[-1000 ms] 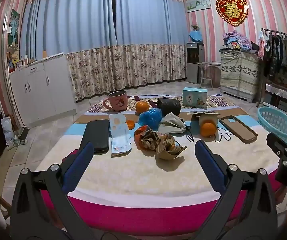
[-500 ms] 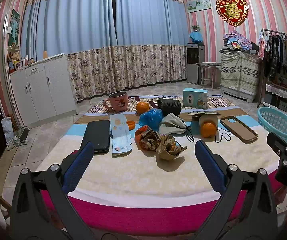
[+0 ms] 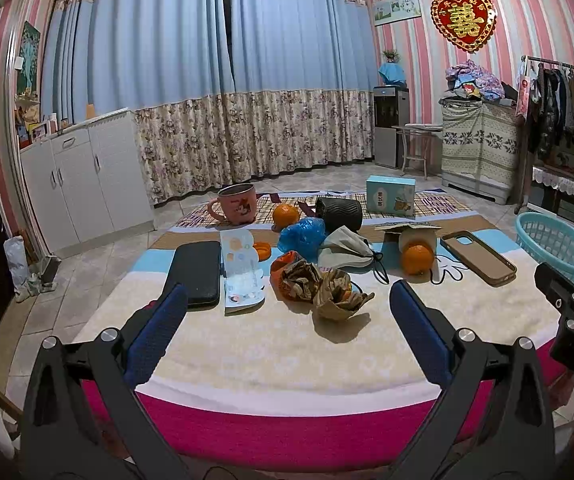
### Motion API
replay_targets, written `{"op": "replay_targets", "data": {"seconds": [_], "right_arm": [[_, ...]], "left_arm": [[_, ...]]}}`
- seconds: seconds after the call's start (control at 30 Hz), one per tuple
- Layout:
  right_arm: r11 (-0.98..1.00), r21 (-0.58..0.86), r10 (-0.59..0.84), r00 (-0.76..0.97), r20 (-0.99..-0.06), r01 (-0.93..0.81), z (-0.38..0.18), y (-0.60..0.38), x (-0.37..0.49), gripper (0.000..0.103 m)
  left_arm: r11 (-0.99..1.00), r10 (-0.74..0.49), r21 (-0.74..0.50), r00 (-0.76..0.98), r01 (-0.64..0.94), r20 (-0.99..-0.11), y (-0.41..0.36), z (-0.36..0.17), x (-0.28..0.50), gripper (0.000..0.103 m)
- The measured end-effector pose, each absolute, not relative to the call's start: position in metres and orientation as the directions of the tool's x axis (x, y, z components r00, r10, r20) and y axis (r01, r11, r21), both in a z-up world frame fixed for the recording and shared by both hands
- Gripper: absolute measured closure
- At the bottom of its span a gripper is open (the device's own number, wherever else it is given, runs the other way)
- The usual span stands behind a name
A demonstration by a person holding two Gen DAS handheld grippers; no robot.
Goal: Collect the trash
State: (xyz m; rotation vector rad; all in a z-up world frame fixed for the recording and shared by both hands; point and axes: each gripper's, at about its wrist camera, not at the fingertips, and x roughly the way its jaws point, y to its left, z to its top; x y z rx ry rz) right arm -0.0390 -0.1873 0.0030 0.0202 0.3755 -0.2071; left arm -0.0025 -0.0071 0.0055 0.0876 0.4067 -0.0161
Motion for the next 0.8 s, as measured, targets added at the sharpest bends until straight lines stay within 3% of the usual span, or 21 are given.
{"op": "replay_targets", "data": {"seconds": [0.8], "right_arm": [[0.979,-0.022,-0.198,0.909,-0.366,0.204,0.0025,-0.1865,-0.0391,0.004]], "left_arm": [[0.996,0.003,0.086,0.919,0.033,-0.394,-0.0081,0.0040,-0.0024,0.005]]}}
